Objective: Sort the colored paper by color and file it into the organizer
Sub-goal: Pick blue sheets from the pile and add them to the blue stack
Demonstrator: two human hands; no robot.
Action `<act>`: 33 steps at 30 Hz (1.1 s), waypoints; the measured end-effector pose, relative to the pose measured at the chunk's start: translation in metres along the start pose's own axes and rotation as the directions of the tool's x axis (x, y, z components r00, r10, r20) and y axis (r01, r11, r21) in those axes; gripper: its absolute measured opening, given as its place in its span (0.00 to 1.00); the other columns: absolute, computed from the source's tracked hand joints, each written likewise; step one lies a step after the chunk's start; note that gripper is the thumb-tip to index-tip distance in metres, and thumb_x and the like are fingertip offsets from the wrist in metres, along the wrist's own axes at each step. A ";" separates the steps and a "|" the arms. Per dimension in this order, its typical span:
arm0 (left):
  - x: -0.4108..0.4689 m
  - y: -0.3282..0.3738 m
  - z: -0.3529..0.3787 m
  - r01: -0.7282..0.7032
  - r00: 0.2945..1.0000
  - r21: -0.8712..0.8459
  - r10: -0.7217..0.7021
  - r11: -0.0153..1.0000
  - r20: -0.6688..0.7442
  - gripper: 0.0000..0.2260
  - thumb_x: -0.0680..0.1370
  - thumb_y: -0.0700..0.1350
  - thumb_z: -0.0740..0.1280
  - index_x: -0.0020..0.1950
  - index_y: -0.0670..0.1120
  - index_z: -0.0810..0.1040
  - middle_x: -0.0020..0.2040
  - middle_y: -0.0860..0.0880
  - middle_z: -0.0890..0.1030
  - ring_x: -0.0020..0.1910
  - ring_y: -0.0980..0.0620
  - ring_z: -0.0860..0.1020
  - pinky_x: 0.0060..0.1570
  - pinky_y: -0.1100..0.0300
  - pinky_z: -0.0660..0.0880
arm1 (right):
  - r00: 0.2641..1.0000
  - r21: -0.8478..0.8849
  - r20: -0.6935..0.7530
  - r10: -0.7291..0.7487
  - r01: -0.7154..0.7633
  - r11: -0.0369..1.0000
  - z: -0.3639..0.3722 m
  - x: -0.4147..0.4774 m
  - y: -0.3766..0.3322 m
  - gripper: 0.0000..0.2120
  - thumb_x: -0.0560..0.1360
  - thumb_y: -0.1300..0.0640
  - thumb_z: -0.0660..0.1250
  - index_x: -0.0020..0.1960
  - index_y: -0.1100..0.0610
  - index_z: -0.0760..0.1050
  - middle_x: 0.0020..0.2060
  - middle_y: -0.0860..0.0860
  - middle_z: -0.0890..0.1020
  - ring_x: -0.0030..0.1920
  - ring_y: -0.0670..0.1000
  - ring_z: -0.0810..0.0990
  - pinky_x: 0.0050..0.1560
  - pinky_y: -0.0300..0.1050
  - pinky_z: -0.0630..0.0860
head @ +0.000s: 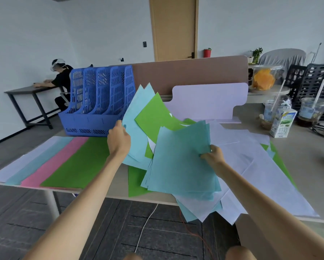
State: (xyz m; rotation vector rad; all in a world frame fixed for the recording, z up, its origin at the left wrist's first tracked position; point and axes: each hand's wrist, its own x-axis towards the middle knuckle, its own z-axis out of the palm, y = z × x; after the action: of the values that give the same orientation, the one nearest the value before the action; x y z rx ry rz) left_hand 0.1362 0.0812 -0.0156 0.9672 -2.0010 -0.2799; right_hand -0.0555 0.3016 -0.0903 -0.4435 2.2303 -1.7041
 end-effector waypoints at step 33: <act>-0.059 0.035 0.048 0.584 0.710 -0.262 -0.326 0.768 0.625 0.15 0.74 0.31 0.58 0.60 0.38 0.72 0.56 0.43 0.77 0.52 0.43 0.77 0.45 0.57 0.72 | 0.992 0.264 0.045 0.119 -0.127 0.956 -0.022 0.005 0.003 0.10 0.80 0.63 0.57 0.49 0.67 0.75 0.44 0.61 0.79 0.45 0.58 0.77 0.50 0.53 0.76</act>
State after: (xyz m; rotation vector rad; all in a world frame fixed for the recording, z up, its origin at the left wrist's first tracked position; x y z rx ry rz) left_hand 0.0992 0.1402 -0.0622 1.1649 -1.9910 -1.3933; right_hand -0.0694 0.3199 -0.0880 -0.2575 1.9259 -1.8818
